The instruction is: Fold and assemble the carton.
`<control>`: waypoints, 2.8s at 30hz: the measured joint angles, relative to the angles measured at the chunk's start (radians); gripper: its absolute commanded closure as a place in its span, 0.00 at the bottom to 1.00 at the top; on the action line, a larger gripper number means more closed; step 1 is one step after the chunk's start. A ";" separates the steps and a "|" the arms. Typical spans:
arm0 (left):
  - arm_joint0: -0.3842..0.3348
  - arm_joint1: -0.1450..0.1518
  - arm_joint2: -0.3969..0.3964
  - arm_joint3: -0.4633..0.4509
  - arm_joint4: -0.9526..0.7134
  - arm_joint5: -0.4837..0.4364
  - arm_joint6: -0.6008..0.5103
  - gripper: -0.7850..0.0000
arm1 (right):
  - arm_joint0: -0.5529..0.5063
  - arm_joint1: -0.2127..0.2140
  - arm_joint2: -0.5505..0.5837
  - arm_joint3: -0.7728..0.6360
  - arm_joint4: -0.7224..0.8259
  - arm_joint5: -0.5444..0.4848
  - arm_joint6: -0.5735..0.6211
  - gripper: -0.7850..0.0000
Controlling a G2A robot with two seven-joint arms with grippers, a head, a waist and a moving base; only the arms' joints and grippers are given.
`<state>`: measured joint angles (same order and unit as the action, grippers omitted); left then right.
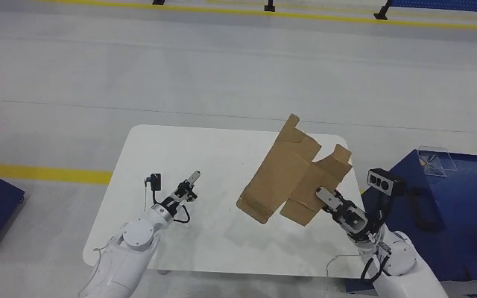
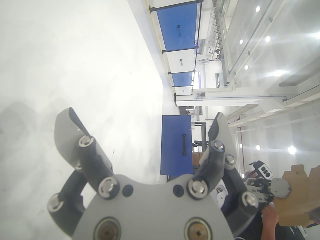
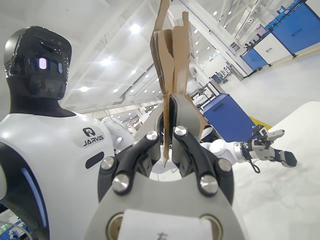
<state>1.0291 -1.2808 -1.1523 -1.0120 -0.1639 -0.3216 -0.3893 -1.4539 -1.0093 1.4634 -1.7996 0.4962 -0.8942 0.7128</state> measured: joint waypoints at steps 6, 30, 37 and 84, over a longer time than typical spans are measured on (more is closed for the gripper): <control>0.000 0.000 0.000 0.000 0.000 0.000 0.000 0.00 | -0.008 -0.001 -0.015 -0.037 0.032 0.038 -0.016 1.00; 0.000 0.000 0.000 0.000 0.000 0.000 0.000 0.00 | 0.056 -0.043 -0.291 0.104 1.975 1.482 -0.274 1.00; 0.000 0.000 0.000 0.000 0.000 0.000 0.000 0.00 | 0.095 -0.056 -0.276 0.100 1.869 1.440 -0.236 1.00; -0.128 -0.018 0.003 0.123 -0.660 0.305 -0.943 0.00 | 0.204 -0.068 -0.255 0.394 0.247 0.732 0.345 1.00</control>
<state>0.9010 -1.2984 -1.1498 -0.8891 -0.8236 -0.0162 -1.3327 -1.2500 -1.0778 1.2087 -1.4052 0.7433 -0.1621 1.0577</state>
